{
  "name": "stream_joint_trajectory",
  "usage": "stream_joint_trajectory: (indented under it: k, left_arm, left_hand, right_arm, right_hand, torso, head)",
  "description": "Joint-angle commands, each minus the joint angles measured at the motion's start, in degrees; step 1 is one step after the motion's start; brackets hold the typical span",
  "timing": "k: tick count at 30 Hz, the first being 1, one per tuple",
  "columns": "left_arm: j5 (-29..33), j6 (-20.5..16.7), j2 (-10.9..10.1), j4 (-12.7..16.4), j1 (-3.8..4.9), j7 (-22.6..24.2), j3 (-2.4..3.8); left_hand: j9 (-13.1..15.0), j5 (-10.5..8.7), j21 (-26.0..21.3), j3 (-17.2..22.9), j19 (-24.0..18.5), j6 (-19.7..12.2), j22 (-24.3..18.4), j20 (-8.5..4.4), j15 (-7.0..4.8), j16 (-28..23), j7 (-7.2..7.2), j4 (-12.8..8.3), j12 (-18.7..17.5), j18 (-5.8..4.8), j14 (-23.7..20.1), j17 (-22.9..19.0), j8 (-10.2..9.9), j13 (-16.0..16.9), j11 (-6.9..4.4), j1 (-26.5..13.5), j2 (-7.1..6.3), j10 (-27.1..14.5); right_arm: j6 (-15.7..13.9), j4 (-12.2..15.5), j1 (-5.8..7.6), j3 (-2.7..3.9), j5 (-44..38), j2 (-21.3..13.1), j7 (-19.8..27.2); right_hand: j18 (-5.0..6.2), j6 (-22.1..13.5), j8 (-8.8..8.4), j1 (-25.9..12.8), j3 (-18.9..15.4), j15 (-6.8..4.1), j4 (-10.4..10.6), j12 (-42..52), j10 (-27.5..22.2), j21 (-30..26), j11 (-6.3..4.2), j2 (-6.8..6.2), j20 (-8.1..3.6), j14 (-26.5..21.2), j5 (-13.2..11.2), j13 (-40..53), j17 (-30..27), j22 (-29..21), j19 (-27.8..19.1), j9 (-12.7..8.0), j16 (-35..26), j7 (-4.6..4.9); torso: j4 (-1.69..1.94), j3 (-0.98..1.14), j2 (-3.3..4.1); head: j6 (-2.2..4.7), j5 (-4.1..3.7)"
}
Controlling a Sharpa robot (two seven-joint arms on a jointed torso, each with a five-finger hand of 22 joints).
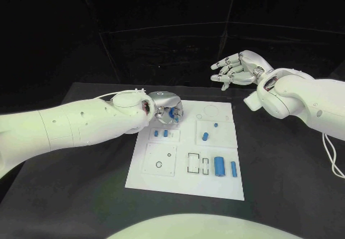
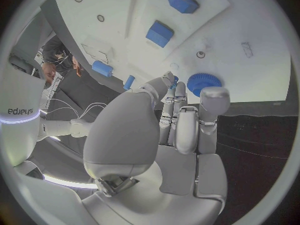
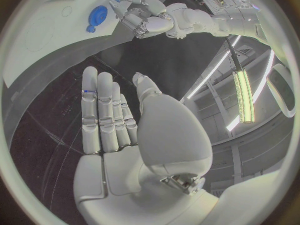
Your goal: Assemble the parts on the task board
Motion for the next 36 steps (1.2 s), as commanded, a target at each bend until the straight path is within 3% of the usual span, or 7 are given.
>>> stream_joint_trajectory:
  k: [1, 17, 36]
  left_arm:
    - [-0.29, -0.88, -0.90, 0.83, 0.06, 0.29, 0.22]
    - [-0.08, 1.06, -5.72, 2.44, 0.05, -0.72, 0.39]
    - [0.04, 2.52, -5.95, 1.53, -0.01, -1.02, 0.36]
  left_hand:
    - [0.03, 0.37, 0.46, 0.44, 0.46, 0.40, 0.19, 0.10, -0.45, 0.15, -0.03, -0.11, -0.40, -1.05, 0.95, -0.07, 0.19, 0.05, 0.02, -0.51, 0.15, 0.40]
    - [-0.02, 0.37, 0.76, 0.56, 0.45, 0.65, 0.59, 0.07, -0.47, 0.14, -0.12, -0.16, -0.82, -1.10, 0.99, -0.27, -0.01, 0.03, -0.02, -1.16, -0.20, 0.74]
    - [-0.06, 0.36, 0.82, 0.48, 0.41, 0.79, 0.71, 0.05, -0.50, 0.13, -0.16, -0.19, -1.12, -1.11, 1.01, -0.37, -0.17, 0.02, -0.04, -1.64, -0.66, 0.98]
  right_arm:
    - [0.19, 0.01, 0.11, 0.05, -0.02, 0.03, 0.63]
    - [0.18, 0.02, 0.11, 0.05, -0.02, -0.13, 0.62]
    - [0.23, -0.05, 0.11, 0.05, -0.02, 0.01, 0.69]
  right_hand:
    - [0.23, -0.28, 0.27, 0.29, -0.26, 0.13, -0.19, 0.21, -0.37, -0.37, 0.06, 0.19, 0.14, -0.31, 0.32, -0.06, -0.06, -0.06, 0.31, 0.03, -0.14, -0.01]
    - [0.23, -0.28, 0.27, 0.29, -0.26, 0.13, -0.19, 0.21, -0.37, -0.37, 0.06, 0.19, 0.14, -0.31, 0.32, -0.06, -0.06, -0.06, 0.31, 0.03, -0.14, -0.01]
    - [0.24, -0.32, 0.34, 0.31, -0.27, 0.13, -0.13, 0.27, -0.35, -0.43, 0.06, 0.28, 0.14, -0.29, 0.41, -0.20, -0.10, -0.08, 0.36, 0.02, -0.13, -0.01]
  torso:
    - [0.02, -0.01, 0.02]
    - [-0.02, -0.02, 0.05]
    - [-0.10, 0.04, 0.11]
  head:
    - [0.13, 0.21]
    - [0.26, 0.42]
    - [0.00, 0.60]
